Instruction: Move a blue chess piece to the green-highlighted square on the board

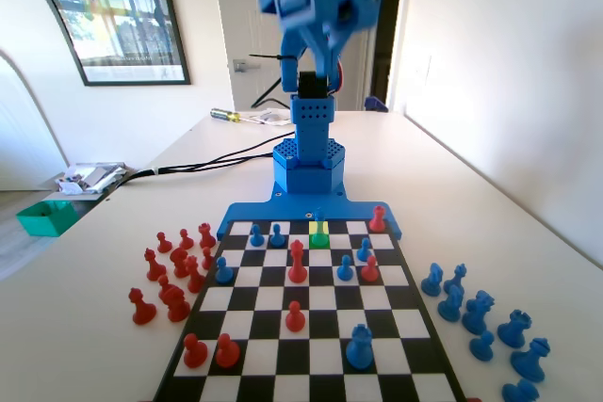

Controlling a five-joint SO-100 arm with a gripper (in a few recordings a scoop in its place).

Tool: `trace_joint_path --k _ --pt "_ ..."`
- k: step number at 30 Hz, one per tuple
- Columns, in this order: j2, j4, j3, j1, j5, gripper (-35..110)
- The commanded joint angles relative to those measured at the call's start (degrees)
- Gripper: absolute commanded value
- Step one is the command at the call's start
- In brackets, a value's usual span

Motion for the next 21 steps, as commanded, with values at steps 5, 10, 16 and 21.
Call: trace_joint_path --k 5,10,16,21 --pt "22.4 1.4 -0.8 3.3 13.6 1" --pt "30.1 1.4 4.0 4.5 15.6 1" --pt "35.1 -2.9 11.9 6.2 15.0 1" --pt "39.1 -9.5 18.7 6.3 15.8 1"
